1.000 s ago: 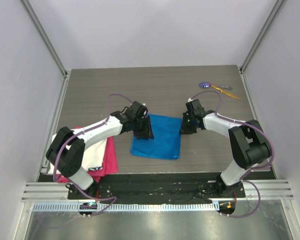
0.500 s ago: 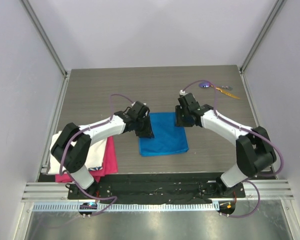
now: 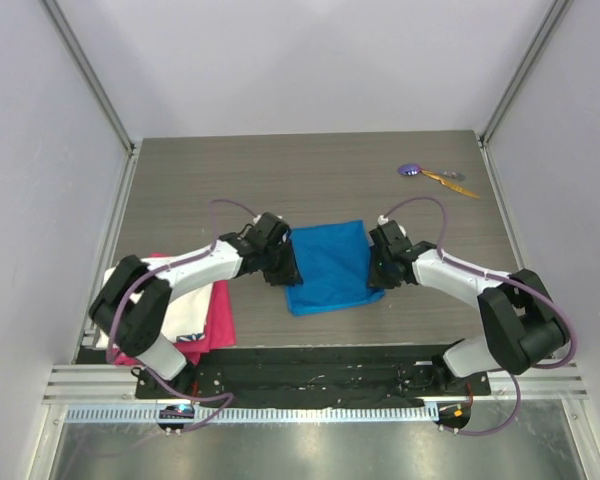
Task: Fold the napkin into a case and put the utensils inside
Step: Pick up the lower triangle-folded napkin from the center of the board.
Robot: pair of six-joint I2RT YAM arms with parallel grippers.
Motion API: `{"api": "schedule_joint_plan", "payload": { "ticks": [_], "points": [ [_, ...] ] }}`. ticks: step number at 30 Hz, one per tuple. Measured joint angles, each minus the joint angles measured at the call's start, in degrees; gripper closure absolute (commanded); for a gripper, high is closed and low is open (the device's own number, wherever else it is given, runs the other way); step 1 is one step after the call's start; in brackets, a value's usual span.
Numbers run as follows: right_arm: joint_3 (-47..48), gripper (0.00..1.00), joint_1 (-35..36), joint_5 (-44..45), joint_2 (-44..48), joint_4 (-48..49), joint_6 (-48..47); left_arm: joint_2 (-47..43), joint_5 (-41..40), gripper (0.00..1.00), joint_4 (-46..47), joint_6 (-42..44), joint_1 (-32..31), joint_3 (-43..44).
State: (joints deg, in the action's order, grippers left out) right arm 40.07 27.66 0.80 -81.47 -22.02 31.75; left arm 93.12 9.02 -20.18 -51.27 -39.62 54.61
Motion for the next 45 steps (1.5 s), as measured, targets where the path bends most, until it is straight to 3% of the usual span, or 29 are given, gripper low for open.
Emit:
{"api": "schedule_joint_plan", "payload": {
  "ticks": [4,6,9,11,15,19,26,38,45],
  "points": [
    [2.01,0.7,-0.37,8.11,-0.17,-3.91,-0.74,-9.05,-0.57,0.61,-1.62,-0.55,1.09,-0.92],
    [4.07,0.58,0.66,10.78,-0.17,-6.1,-1.84,-13.07,-0.52,0.58,-1.95,-0.61,2.89,-1.07],
    [9.79,0.46,6.91,14.19,-0.24,-8.61,-3.74,-19.89,-0.24,0.57,-2.14,-0.87,8.46,-3.1],
    [14.12,0.44,12.57,14.12,-0.7,-8.7,-4.76,-23.56,0.31,0.55,-2.86,-0.96,12.72,-4.72],
    [19.08,0.42,21.24,10.75,-3.96,-6.27,-5.03,-28.28,2.29,0.54,-4.72,-1.16,21.22,-7.08],
    [21.4,0.4,26.93,9.27,-10.8,-6.23,-4.63,-28.79,5.44,0.54,-5.46,-1.14,24.41,-7.17],
    [25.49,0.38,31.17,9.25,-19.06,-8.07,-4.61,-28.79,9.73,0.54,-5.25,-1.51,25.57,-7.26],
    [26.91,0.55,33.62,11.04,-21.18,-8.5,-2.93,-28.33,12.35,0.54,-4.31,-2.34,25.88,-8.81],
    [26.91,0.52,35.36,11.96,-21.7,-8.87,-1.86,-27.56,13.11,0.54,-3.63,-2.34,25.88,-8.83]
  ]
}}
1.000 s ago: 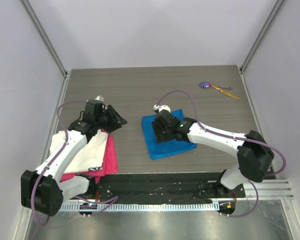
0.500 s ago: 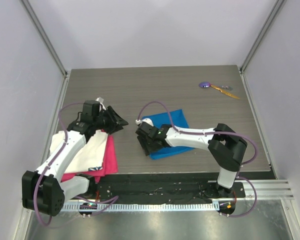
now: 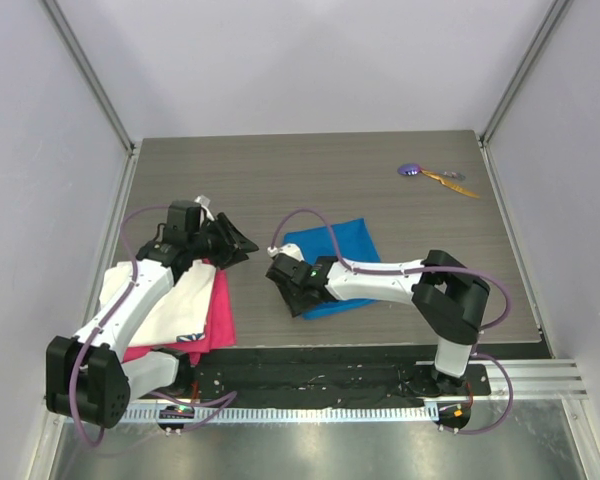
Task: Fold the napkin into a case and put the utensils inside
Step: Pick up the lower triangle-folded napkin from the center of the board.
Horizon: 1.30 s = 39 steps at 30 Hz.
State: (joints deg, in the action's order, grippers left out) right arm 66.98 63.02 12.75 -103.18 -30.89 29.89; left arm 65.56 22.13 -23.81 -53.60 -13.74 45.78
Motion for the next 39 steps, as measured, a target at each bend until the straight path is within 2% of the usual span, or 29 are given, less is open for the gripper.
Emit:
{"api": "schedule_joint_plan", "payload": {
  "ticks": [5,9,13,16,21,22,28,32,39],
  "points": [
    [-0.83,0.49,0.15,0.28,-1.07,0.35,0.44,0.22,0.15,0.54,0.04,0.02,0.02,-0.11],
    [-1.14,0.52,0.68,1.49,-1.38,0.9,0.66,0.22,0.15,0.54,0.02,0.07,0.39,-0.13],
    [-1.31,0.73,1.57,3.06,-1.77,1.99,1.38,0.28,0.15,0.54,0.0,0.11,0.76,-0.15],
    [-1.77,0.83,2.23,4.5,-1.84,3.45,2.03,0.28,0.15,0.54,-0.02,0.24,0.92,-0.15],
    [-2.03,0.93,2.38,5.2,-1.53,4.33,2.43,0.72,0.2,0.51,0.02,0.55,1.07,-0.22],
    [-2.14,0.98,2.36,5.14,-1.33,4.42,2.43,0.94,0.2,0.51,0.02,0.59,1.07,-0.24],
    [-5.35,0.99,1.25,1.99,1.73,6.64,2.47,5.79,0.35,0.39,0.98,0.98,0.5,-0.59],
    [-10.19,0.99,-1.09,-3.04,8.35,9.33,3.61,10.86,-0.11,0.3,1.51,0.96,-1.79,0.48],
    [-18.82,0.99,-8.55,-13.29,18.78,17.73,7.04,21.44,-1.18,0.24,5.14,-1.55,-5.66,4.85]
  ]
}}
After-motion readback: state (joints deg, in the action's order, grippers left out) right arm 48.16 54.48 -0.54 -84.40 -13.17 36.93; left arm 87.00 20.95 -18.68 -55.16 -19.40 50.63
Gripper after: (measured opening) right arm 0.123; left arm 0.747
